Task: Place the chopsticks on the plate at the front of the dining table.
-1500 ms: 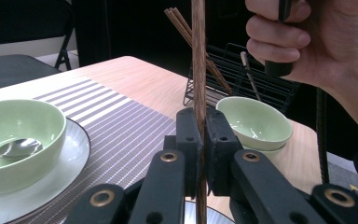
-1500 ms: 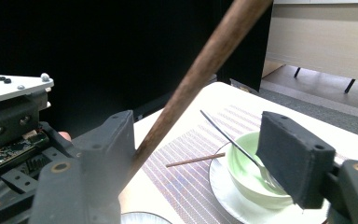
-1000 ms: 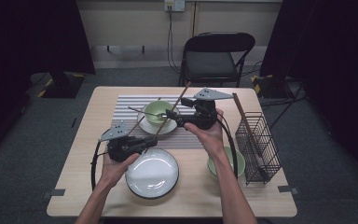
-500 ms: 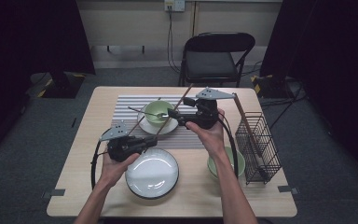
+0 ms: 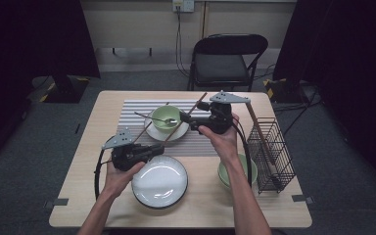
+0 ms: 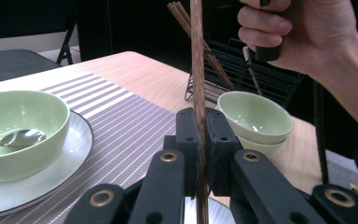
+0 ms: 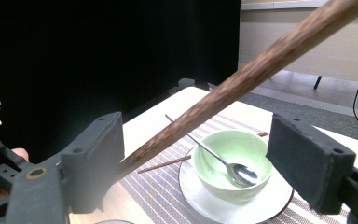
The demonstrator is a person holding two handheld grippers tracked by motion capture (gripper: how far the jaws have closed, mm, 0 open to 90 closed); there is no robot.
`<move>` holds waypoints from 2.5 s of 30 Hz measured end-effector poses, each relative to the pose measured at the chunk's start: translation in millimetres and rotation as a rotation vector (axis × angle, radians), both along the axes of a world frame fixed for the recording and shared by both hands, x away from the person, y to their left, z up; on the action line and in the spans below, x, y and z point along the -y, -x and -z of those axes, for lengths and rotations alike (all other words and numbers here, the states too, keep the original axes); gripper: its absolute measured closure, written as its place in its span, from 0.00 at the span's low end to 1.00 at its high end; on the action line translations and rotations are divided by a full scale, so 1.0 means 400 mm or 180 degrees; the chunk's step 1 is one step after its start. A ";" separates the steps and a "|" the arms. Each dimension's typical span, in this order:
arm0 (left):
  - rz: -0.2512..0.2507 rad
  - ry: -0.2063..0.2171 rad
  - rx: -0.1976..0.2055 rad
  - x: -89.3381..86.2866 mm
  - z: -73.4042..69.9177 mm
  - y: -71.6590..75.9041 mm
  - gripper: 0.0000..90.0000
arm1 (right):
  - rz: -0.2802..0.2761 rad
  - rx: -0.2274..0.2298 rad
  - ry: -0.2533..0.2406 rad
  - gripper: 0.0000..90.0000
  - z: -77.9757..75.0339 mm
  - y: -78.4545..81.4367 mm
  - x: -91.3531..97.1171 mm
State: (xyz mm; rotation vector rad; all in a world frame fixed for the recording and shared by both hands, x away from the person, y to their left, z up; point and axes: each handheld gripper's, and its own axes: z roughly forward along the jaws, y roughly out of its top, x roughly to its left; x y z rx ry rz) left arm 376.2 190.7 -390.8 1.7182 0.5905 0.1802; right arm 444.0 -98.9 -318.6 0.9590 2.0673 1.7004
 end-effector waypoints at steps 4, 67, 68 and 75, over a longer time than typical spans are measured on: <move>0.0019 -0.0041 0.0001 0.005 0.000 0.002 0.95 | 0.0065 -0.0005 0.0028 0.17 -0.001 -0.001 0.013; -0.0370 -0.0267 -0.0010 -0.112 0.013 -0.027 0.95 | 0.0448 -0.0154 0.0443 0.17 0.067 0.070 0.162; -0.0379 -0.0265 -0.0011 -0.115 0.012 -0.028 0.95 | 0.0467 -0.0147 0.0431 0.17 0.070 0.076 0.172; -0.0463 -0.0281 -0.0015 -0.137 0.013 -0.039 0.95 | 0.0538 -0.0145 0.0465 0.17 0.087 0.100 0.204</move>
